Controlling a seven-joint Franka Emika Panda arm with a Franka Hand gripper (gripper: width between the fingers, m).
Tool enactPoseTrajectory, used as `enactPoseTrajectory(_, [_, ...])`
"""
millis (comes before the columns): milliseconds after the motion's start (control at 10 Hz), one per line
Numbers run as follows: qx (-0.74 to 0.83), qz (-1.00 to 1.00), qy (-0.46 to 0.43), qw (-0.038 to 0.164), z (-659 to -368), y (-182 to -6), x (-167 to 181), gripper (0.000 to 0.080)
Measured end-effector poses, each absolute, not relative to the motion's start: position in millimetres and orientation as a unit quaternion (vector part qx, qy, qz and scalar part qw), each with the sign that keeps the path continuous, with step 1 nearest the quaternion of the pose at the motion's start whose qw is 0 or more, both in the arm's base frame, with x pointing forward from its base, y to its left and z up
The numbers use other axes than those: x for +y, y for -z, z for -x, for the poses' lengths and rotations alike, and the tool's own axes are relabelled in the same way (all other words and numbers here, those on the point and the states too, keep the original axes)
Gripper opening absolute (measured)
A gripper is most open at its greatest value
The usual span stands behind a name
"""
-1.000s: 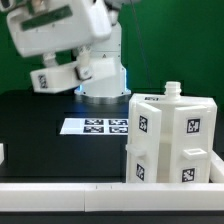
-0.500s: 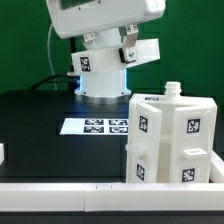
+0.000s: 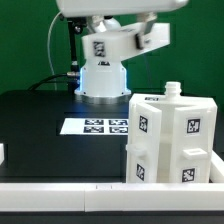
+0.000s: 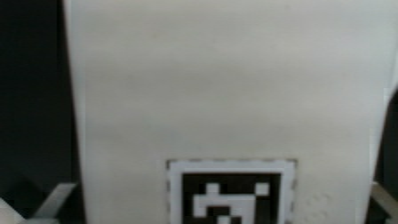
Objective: Assemble cabinet
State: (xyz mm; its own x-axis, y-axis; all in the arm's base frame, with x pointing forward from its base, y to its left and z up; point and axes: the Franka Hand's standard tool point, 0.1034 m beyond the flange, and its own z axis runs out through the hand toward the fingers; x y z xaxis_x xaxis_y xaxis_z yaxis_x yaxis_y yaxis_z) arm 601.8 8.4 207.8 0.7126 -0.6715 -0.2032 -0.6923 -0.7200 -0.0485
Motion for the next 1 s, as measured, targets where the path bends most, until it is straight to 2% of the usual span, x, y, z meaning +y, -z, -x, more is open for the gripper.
enactPoseTrajectory(100, [0.358, 0.929, -0.086, 0.042, -597.0, -201.4, 27.6, 0.0557])
enactPoseTrajectory(200, [0.36, 0.929, -0.07, 0.043, -596.9, -193.2, 40.1, 0.0557])
enactPoseTrajectory(400, [0.357, 0.93, -0.074, 0.042, -595.5, -193.1, 35.3, 0.0557])
enactPoseTrajectory(500, [0.35, 0.934, -0.067, 0.036, -596.4, -192.1, 38.0, 0.0557])
enactPoseTrajectory(600, [0.32, 0.947, -0.037, 0.011, -599.9, -190.0, 45.1, 0.0557])
enactPoseTrajectory(700, [0.303, 0.952, -0.036, 0.003, -597.9, -186.6, 54.4, 0.0557])
enactPoseTrajectory(900, [0.287, 0.958, -0.016, -0.003, -603.0, -182.5, 60.3, 0.0557])
enactPoseTrajectory(1000, [0.29, 0.957, -0.015, 0.002, -603.3, -182.0, 61.6, 0.0557])
